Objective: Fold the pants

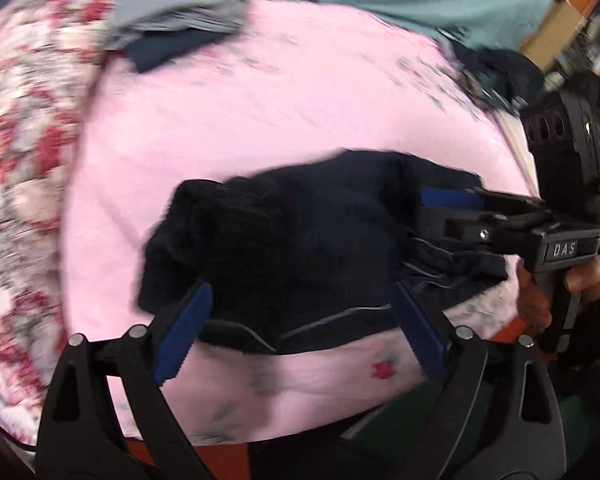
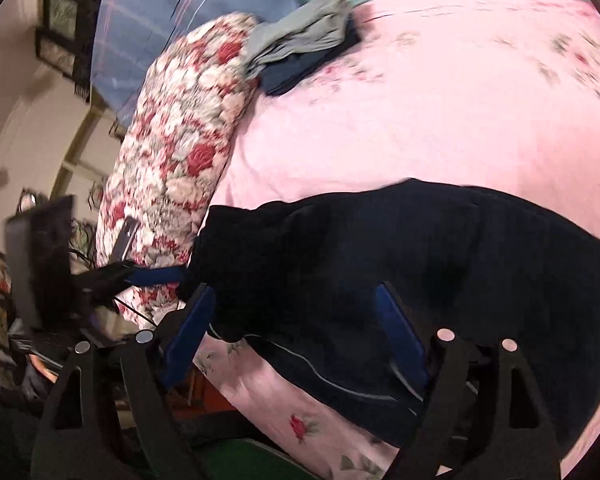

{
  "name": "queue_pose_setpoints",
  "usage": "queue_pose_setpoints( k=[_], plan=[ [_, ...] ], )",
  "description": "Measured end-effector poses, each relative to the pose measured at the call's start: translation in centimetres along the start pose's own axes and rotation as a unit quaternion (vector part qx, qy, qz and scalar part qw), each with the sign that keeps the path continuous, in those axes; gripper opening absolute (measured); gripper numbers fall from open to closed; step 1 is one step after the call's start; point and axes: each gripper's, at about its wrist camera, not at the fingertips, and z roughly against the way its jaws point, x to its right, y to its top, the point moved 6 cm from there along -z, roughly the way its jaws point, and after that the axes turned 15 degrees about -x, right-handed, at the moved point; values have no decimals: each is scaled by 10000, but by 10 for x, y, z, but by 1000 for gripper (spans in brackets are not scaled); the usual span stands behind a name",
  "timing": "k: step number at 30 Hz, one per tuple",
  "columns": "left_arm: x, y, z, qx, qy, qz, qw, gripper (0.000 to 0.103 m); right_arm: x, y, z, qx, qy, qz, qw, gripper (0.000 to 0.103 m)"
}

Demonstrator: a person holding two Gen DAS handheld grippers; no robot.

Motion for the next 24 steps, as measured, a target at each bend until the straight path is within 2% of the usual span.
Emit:
queue_pose_setpoints(
  k=[3, 6, 7, 10, 13, 15, 17, 19, 20, 22, 24],
  plan=[
    [-44, -2, 6, 195, 287, 449, 9984, 94, -17, 10, -17, -123, -16, 123, 9998, 83],
    [-87, 3, -9, 264, 705, 856, 9935, 94, -31, 16, -37, -272, -85, 209, 9994, 83],
    [-96, 6, -16, 228, 701, 929, 9929, 94, -34, 18, -44, -339, -122, 181, 9992, 83],
    [-114, 18, -51, 10, 253, 981, 9949, 94, -39, 19, -56, -420, -112, 152, 9989, 83],
    [-117, 32, -83, -223, 317, 776, 9962, 94, -35, 17, -57, -368, -174, 26, 9992, 83],
    [-115, 42, -106, -403, 167, 566, 9974, 94, -28, 14, -54, -293, -213, -136, 9993, 83],
    [-110, 46, -120, -601, 96, 575, 9965, 84, -13, 7, -45, -165, -266, -392, 9987, 83],
    [-104, 49, -125, -692, 333, 354, 9964, 61, 3, 1, -35, -18, -348, -654, 9973, 83],
    [-101, 50, -122, -695, 378, 242, 9966, 54, 11, -3, -30, 43, -377, -770, 9963, 83],
    [-91, 50, -105, -716, 561, 105, 9958, 39, 31, -13, -18, 159, -413, -1036, 9936, 83],
    [-69, 51, -78, -569, 412, -114, 9975, 32, 48, -21, -6, 286, -420, -1255, 9908, 83]
  ],
)
